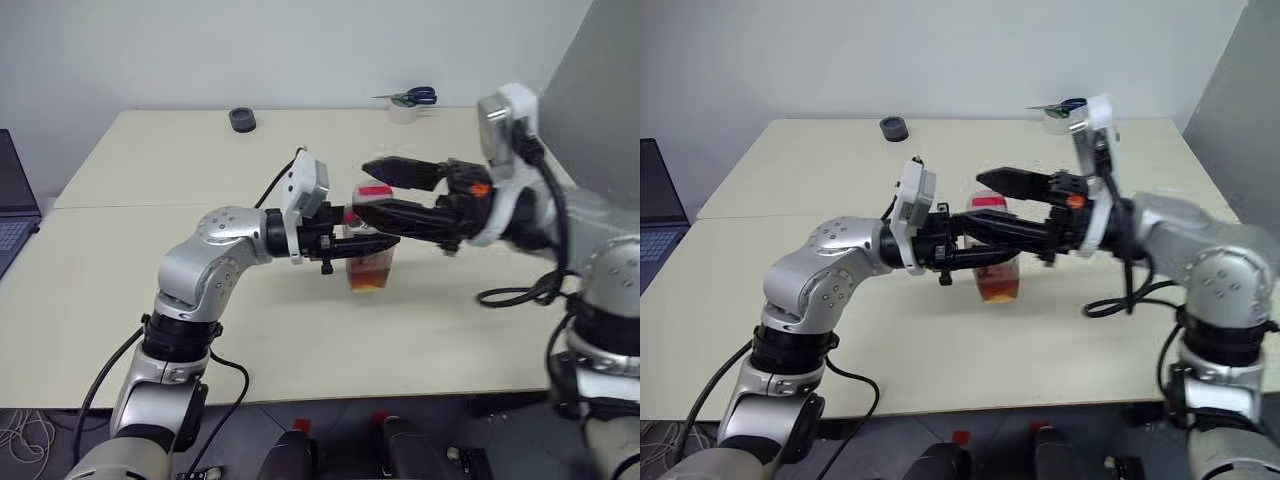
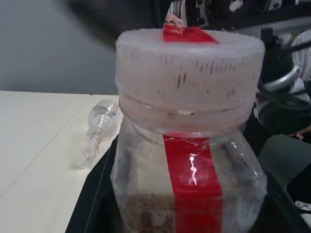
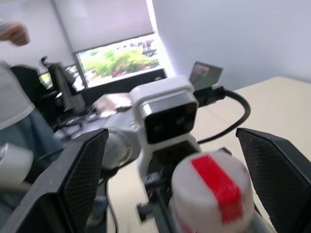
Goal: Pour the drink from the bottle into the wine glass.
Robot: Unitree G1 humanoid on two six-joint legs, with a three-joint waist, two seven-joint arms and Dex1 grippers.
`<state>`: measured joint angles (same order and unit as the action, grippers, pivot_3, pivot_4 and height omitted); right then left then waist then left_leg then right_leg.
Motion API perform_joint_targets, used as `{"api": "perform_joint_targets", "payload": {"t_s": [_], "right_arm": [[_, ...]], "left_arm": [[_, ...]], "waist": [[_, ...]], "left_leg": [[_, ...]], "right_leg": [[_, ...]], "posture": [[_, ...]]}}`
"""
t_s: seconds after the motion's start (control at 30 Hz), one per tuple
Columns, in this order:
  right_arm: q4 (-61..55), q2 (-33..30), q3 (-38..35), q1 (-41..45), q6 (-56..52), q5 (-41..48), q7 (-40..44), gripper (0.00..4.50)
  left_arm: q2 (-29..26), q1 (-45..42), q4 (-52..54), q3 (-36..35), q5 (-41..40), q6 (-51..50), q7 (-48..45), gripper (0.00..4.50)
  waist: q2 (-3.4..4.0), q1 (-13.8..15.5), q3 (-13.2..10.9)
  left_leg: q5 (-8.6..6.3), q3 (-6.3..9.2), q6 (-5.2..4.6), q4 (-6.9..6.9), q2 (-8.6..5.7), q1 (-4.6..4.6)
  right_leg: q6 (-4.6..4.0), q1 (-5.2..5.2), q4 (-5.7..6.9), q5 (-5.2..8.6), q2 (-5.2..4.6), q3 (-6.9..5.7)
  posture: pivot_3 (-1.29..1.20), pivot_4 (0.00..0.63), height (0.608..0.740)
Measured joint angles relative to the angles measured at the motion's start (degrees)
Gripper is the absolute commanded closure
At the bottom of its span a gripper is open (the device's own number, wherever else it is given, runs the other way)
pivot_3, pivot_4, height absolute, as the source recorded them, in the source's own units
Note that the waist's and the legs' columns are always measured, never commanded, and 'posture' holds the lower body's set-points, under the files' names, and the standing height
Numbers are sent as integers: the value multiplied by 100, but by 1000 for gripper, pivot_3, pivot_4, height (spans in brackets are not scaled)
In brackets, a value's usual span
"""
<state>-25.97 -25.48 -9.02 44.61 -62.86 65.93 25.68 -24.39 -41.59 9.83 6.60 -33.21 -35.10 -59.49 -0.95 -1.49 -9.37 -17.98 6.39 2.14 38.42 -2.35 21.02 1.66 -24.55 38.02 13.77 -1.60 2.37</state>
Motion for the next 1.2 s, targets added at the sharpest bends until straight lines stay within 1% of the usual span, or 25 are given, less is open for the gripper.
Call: {"api": "perform_joint_targets", "payload": {"t_s": [0.07, 0.17, 0.27, 0.5, 0.63, 0.8, 0.83, 0.9, 1.03, 1.1, 1.13, 1.2], "right_arm": [[-114, 20, -16, -13, 10, 72, -367, 18], [-242, -44, -41, -31, 17, 198, -579, 18], [-313, -162, -37, -103, 70, 279, -585, 580], [-324, -522, -21, -281, 298, 215, -492, 3072], [-471, -806, 34, -387, 526, 36, -182, 4477], [-640, -815, 240, -469, 657, 36, 40, 4477], [-630, -817, 240, -468, 662, 54, 39, 4131], [-626, -821, 239, -467, 662, 106, 53, 3610], [-631, -831, 235, -465, 728, 114, 67, 2211], [-630, -832, 245, -463, 799, 8, 63, 1523], [-640, -834, 273, -462, 856, -86, 65, 1101], [-622, -859, 377, -459, 981, -409, 59, 408]], "left_arm": [[-19, -19, -71, -2, 11, 44, -16, 2682], [-24, -21, -102, -1, 29, 44, -23, 2682], [-41, -29, -102, -1, 28, 43, -66, 2682], [-85, -29, -61, 2, 20, 39, -141, 2682], [-138, -29, -73, 2, 26, 17, -124, 2682], [-145, -30, -103, 1, 37, 10, -75, 2682], [-145, -30, -103, 1, 37, 10, -67, 2682], [-145, -33, -116, 1, 37, 9, -53, 2682], [-145, -33, -136, 1, 37, 5, -5, 2682], [-143, -33, -136, 1, 37, 5, 1, 2682], [-141, -34, -136, 1, 32, 5, -4, 2682], [-122, -51, -133, 1, 20, 5, -16, 2682]], "waist": [[0, 4, 0], [0, -4, 0], [0, -14, 0], [0, -16, 0], [0, -17, 0], [0, -16, 0], [0, -16, 0], [0, -15, 0], [0, -15, 0], [0, -15, 0], [0, -15, 0], [0, -15, 0]], "left_leg": [[0, 1, 0, 2, -1, 1], [0, 1, -1, 1, 0, 0], [-1, -1, -2, 0, 1, 0], [-2, -2, -4, 1, 1, 0], [-2, -1, -4, 0, 3, -2], [-2, 0, -4, 0, 4, -4], [-2, 1, -4, 1, 4, -4], [-2, 2, -4, 1, 4, -4], [-2, 2, -4, 1, 4, -4], [-2, 2, -3, 1, 4, -4], [-2, 2, -4, 1, 4, -5], [-1, 2, -3, 1, 4, -5]], "right_leg": [[0, 1, -3, 0, 0, -2], [0, 1, -2, 0, 1, -3], [0, 1, -2, 0, 2, -3], [0, 2, -2, 0, 7, -2], [0, 5, -3, 0, 11, -2], [0, 8, -3, 0, 13, -2], [0, 8, -4, 0, 13, -3], [0, 9, -4, 0, 13, -3], [0, 9, -4, 0, 13, -3], [0, 9, -4, 0, 13, -3], [0, 9, -4, 0, 13, -3], [0, 9, -4, 0, 13, -3]], "posture": [[0, 150, 740], [0, 150, 740], [0, 150, 740], [0, 150, 740], [0, 150, 740], [0, 150, 740], [0, 150, 740], [0, 150, 740], [0, 150, 740], [0, 150, 740], [0, 150, 740], [0, 150, 740]]}}
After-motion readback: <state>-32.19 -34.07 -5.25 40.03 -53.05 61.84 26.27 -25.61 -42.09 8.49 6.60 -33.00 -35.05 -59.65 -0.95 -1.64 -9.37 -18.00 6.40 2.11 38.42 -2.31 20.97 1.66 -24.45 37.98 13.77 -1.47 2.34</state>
